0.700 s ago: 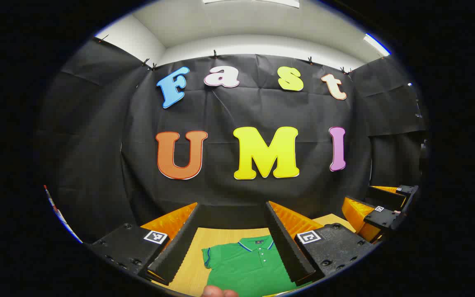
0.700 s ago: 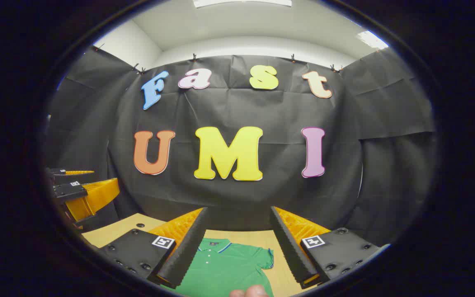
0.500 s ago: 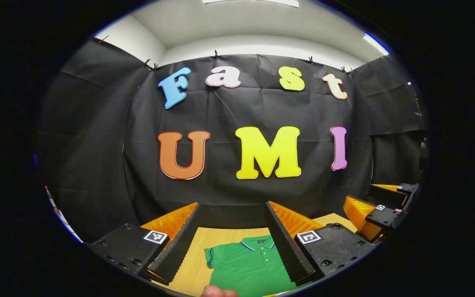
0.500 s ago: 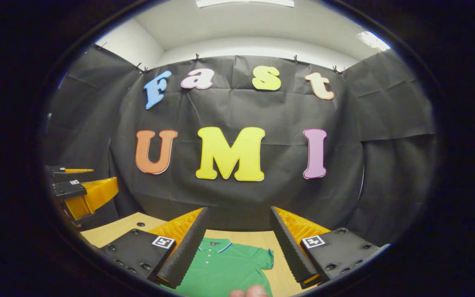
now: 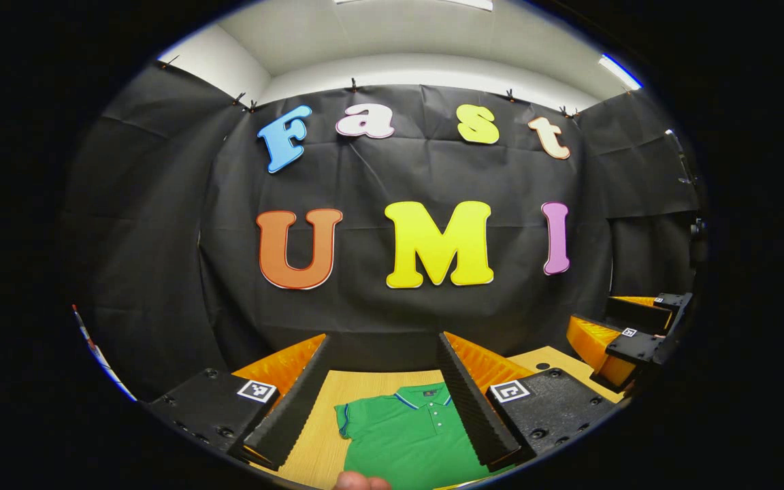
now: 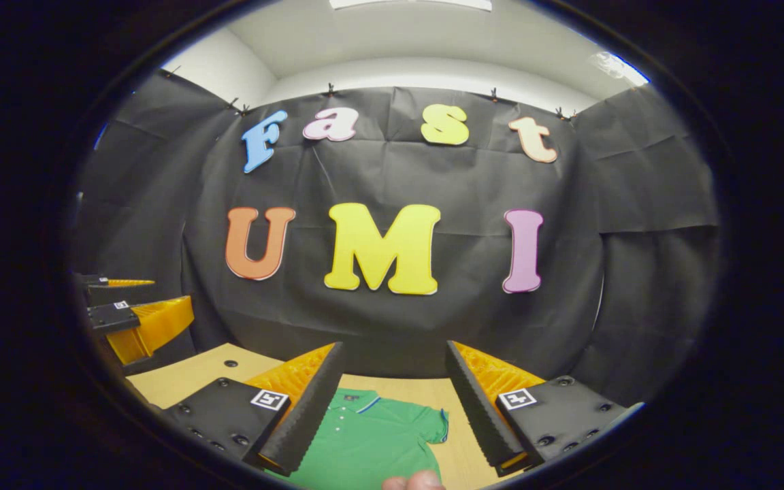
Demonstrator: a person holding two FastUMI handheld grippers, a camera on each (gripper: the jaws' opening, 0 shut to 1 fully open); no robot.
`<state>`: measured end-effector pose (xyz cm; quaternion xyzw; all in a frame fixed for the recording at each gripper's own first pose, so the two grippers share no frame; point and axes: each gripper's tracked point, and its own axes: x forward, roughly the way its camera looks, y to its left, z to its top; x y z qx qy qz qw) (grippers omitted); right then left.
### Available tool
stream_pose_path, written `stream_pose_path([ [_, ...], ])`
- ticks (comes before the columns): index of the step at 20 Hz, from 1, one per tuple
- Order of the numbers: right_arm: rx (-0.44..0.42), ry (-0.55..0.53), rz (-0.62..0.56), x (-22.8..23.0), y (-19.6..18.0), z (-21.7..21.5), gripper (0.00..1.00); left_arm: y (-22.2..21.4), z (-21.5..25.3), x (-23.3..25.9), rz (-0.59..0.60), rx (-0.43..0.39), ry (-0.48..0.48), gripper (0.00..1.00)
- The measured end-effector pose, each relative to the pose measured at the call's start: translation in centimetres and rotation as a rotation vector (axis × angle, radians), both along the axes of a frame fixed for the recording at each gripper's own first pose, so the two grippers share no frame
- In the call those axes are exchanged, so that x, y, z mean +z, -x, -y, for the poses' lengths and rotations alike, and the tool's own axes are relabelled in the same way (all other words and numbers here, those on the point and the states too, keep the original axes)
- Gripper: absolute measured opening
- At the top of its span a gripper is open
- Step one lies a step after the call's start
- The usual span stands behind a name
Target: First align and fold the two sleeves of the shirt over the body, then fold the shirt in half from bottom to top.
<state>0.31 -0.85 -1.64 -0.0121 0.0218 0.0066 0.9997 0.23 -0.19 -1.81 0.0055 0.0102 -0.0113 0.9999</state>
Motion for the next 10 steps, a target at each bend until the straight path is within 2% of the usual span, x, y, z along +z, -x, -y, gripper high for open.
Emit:
stream_pose_path([
  [8,-0.016,0.020,-0.039,-1.1,0.1,1.9,0.97,-0.6,1.5,-0.9,-0.021,-0.029,0.012,0.98],
  [10,-0.013,0.022,-0.060,-1.8,0.0,2.2,0.95,-0.7,1.7,-1.2,-0.026,-0.032,0.013,0.98],
])
